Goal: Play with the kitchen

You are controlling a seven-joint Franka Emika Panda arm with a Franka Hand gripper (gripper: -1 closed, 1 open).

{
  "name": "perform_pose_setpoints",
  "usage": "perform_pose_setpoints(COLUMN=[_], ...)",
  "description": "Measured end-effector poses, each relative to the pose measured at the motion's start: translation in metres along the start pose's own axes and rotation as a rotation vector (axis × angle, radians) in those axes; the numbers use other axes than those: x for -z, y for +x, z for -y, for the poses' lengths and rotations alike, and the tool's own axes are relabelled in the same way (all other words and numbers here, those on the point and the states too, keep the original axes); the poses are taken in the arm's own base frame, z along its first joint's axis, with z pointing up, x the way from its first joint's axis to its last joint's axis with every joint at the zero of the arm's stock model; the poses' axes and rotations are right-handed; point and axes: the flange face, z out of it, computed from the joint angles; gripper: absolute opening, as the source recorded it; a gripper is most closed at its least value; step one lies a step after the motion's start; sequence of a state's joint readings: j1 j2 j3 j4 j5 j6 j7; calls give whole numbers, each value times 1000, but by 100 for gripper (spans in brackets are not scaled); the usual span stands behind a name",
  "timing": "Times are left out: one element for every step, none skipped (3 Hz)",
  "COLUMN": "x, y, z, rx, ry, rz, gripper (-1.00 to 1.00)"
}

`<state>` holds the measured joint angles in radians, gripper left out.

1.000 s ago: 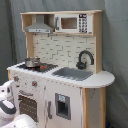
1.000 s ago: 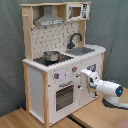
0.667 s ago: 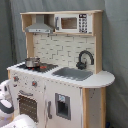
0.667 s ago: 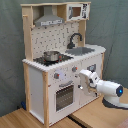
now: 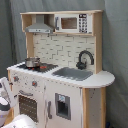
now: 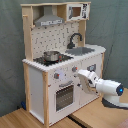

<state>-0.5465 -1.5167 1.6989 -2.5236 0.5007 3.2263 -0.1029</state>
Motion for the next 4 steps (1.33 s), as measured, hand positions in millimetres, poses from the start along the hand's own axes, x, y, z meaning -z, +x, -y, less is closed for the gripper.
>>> perform_pose_setpoints(x=[1, 1, -4, -14], y=[11, 25, 37, 46], z=[-5, -8, -7, -6], rx=[80, 209, 338, 460], ry=[0, 1, 4, 2], rz=[-6, -15, -27, -32], gripper=[100, 100, 100, 100])
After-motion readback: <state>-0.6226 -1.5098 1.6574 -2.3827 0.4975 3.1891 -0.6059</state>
